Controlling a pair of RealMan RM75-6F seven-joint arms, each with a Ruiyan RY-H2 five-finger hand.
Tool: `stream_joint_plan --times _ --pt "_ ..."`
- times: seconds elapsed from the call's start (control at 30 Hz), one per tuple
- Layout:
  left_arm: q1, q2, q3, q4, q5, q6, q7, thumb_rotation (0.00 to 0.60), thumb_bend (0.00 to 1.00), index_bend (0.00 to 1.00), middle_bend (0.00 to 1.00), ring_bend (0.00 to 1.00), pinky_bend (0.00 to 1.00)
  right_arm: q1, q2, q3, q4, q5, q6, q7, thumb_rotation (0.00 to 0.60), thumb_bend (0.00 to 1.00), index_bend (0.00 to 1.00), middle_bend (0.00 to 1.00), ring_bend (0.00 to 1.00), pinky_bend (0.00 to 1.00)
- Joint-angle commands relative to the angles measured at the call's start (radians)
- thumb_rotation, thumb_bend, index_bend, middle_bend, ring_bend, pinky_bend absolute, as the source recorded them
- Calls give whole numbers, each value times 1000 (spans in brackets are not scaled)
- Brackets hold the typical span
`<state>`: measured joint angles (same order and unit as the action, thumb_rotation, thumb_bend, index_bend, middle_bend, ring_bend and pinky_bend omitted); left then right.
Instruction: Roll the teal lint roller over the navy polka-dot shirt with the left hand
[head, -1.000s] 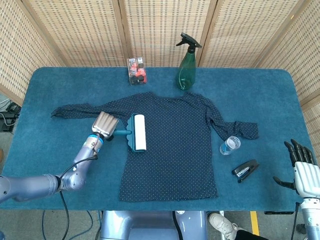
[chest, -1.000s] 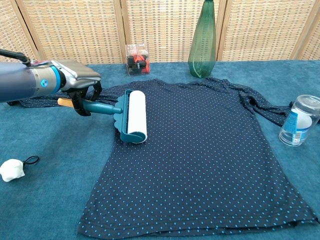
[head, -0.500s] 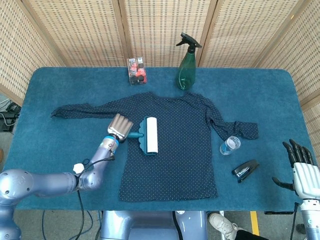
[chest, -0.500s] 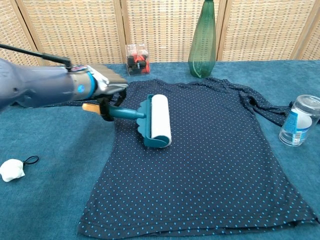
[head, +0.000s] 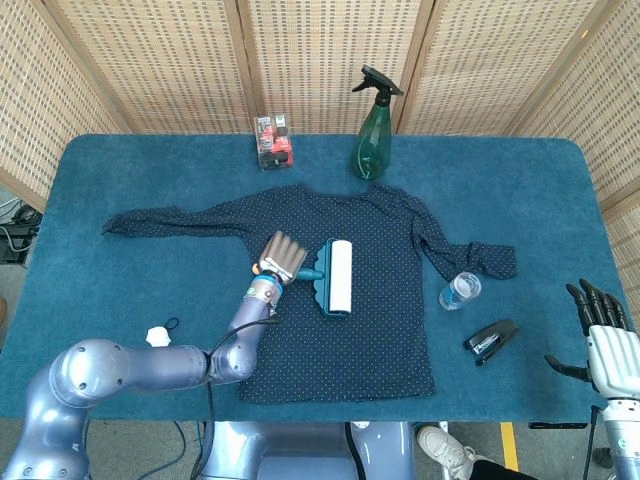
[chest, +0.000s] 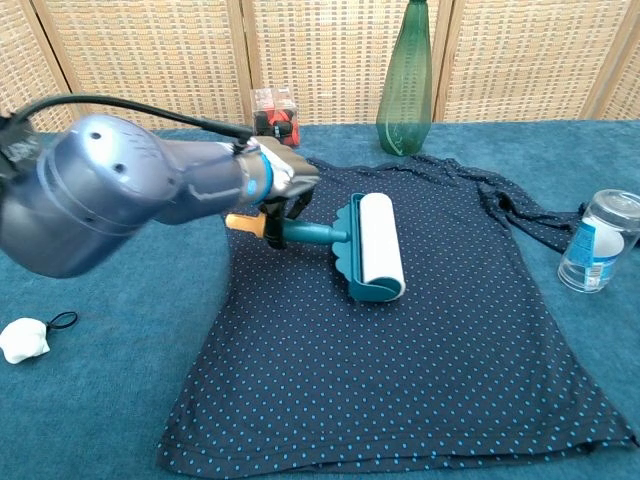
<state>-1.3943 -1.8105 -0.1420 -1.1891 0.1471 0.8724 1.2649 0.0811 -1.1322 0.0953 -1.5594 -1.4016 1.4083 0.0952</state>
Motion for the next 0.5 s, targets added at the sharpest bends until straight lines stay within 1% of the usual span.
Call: stream_joint_plan --times 0.03,0.13,0.23,0.37,0.5 --pt "-17 -21 -10 18 -23 4 14 600 590 836 892 749 661 0 0 0 0 1 -1 0 600 41 0 0 0 0" --pt "-19 -18 -11 17 -32 10 20 600 590 836 892 749 661 0 1 0 -1 1 -1 1 600 40 0 0 0 0" --pt "-5 5 0 -5 -23 22 13 600 590 836 892 749 661 -2 2 0 -2 0 2 -1 600 40 0 0 0 0" --pt "30 47 25 -43 -2 37 -10 600 590 836 892 749 662 -3 3 -3 -7 -3 5 -6 600 40 0 0 0 0" --pt "80 100 64 -68 18 43 -41 600 590 836 892 749 661 -5 2 -8 -14 -14 11 -17 600 41 0 0 0 0"
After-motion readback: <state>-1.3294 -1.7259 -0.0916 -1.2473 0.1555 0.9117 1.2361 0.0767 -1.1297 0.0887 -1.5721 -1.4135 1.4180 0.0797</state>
